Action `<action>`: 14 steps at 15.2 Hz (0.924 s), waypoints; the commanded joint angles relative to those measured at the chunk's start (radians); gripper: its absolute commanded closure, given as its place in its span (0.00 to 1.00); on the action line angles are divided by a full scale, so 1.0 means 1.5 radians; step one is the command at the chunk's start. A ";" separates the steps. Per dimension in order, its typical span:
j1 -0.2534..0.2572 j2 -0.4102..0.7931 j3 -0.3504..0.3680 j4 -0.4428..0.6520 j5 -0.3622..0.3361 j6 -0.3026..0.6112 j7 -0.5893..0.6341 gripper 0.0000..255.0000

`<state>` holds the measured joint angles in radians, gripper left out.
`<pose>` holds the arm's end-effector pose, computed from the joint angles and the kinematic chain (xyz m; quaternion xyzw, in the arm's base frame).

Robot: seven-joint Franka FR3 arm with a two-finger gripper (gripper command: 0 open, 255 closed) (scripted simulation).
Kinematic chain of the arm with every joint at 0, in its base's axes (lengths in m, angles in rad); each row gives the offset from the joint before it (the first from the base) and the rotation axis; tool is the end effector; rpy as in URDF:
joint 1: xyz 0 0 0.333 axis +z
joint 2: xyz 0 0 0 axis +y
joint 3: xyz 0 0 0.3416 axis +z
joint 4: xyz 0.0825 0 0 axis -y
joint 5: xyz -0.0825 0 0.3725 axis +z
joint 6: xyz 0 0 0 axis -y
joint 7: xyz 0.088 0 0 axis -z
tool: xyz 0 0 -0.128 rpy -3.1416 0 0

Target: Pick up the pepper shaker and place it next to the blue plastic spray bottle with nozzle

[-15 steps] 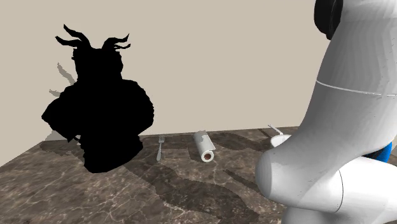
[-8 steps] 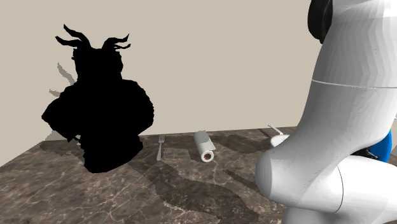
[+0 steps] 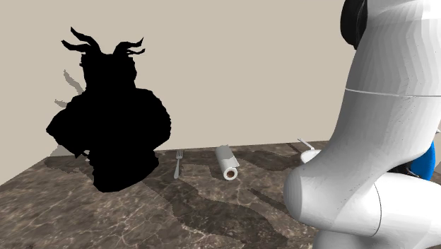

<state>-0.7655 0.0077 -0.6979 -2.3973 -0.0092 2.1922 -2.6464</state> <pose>0.0482 -0.4529 0.3106 -0.8239 -0.5568 -0.0438 0.0960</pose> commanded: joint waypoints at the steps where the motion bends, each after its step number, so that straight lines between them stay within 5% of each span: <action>1: 0.000 0.000 0.000 0.000 0.000 0.000 0.000 0.00; 6: 0.000 0.000 0.000 0.000 0.000 0.000 0.000 0.00; 10: 0.001 -0.047 0.003 0.054 -0.031 -0.090 0.025 0.00; 14: 0.001 -0.047 0.003 0.054 -0.031 -0.090 0.025 0.00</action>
<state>-0.7638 -0.0614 -0.6930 -2.3178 -0.0554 2.0590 -2.6092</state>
